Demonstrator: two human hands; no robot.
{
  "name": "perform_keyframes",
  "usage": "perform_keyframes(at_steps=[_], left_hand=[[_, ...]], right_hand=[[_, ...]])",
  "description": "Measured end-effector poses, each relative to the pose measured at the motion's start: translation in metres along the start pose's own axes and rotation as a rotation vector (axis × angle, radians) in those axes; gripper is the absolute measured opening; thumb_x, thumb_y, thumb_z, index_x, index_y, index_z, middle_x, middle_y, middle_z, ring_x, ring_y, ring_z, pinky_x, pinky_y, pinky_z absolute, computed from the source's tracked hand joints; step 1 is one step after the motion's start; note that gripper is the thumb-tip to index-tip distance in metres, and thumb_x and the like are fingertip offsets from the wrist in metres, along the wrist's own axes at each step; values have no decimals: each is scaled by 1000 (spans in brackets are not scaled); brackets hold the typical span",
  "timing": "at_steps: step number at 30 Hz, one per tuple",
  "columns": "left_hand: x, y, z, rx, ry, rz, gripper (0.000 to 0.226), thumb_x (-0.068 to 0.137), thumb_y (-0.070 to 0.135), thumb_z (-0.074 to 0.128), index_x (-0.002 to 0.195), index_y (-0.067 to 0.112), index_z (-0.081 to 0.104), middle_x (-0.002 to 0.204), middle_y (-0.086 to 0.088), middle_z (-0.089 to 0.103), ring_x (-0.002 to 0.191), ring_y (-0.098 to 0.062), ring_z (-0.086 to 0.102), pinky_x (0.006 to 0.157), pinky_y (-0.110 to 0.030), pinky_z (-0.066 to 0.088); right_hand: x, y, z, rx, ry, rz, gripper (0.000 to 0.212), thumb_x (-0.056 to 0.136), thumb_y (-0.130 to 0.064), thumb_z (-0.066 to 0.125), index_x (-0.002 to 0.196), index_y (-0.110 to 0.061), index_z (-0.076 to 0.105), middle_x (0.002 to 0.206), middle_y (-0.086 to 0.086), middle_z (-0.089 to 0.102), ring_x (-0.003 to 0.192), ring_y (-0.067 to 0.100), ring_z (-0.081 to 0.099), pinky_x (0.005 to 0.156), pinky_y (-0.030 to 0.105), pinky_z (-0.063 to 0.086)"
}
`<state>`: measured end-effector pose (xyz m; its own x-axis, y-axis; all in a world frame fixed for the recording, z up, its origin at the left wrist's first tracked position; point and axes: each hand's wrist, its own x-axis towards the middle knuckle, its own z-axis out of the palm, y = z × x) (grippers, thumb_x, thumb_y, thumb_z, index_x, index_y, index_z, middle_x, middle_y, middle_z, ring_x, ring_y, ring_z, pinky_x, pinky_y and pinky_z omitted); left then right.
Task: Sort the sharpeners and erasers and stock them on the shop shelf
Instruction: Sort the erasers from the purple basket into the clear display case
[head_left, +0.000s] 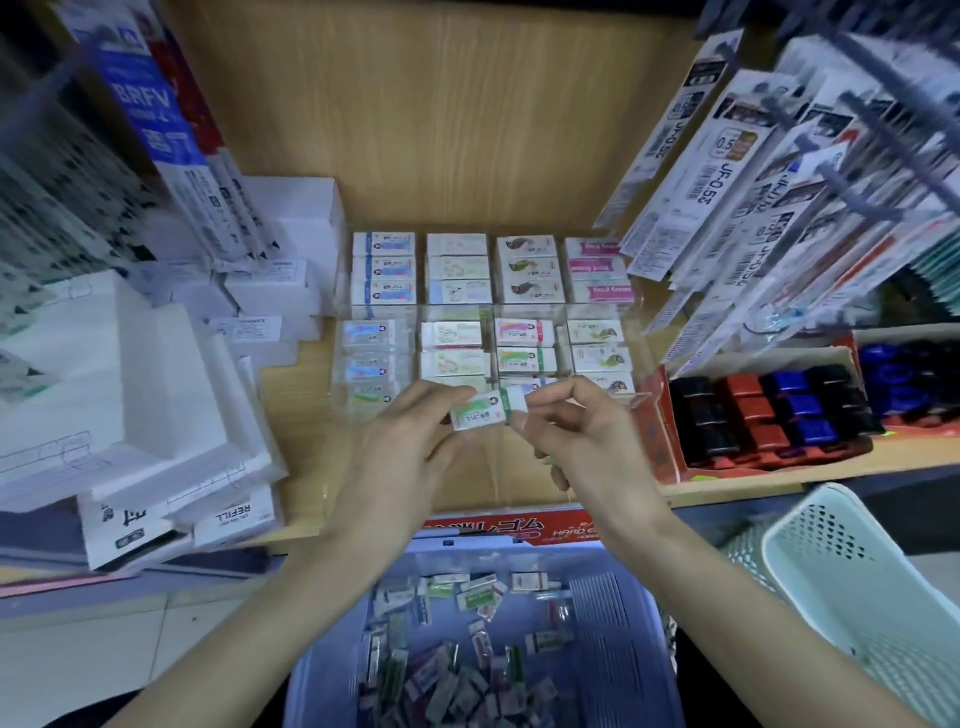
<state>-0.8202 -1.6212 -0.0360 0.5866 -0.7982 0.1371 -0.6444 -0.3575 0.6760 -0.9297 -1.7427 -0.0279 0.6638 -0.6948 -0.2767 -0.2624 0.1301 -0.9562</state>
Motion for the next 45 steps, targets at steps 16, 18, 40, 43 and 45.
perform_keyframes(at_steps=[16,18,40,43,45], left_hand=[[-1,-40,-36,64,33,-152,68,84,23,68,143,15,35,143,-4,37,130,-18,36,100,-14,21],[-1,-39,-36,62,34,-156,60,84,22,67,138,12,42,137,-5,41,125,-22,42,97,-15,24],[-6,-10,-36,-305,-90,-93,40,73,48,63,107,28,58,97,21,61,94,8,56,81,0,36],[-7,-5,-35,-484,-134,-145,37,70,48,62,101,29,61,86,16,67,88,2,62,83,-14,46],[-6,-7,-35,-597,-151,-203,30,72,42,65,98,27,62,84,13,69,85,-1,63,81,-17,48]], right_hand=[[47,5,-7,-687,155,-422,30,86,-19,67,115,-18,65,101,-10,56,61,1,50,62,13,38],[53,4,-21,-756,183,-416,31,86,-18,68,116,-16,65,102,-5,59,61,2,46,64,15,34],[8,-15,21,25,-353,-279,53,72,-1,58,116,-25,39,105,7,52,105,15,53,94,31,43],[4,-8,28,-135,-398,-393,70,78,1,58,132,-30,27,113,10,48,111,13,50,90,25,42],[1,-6,30,-159,-448,-423,75,78,6,54,135,-30,22,116,10,46,115,12,48,90,20,41]])
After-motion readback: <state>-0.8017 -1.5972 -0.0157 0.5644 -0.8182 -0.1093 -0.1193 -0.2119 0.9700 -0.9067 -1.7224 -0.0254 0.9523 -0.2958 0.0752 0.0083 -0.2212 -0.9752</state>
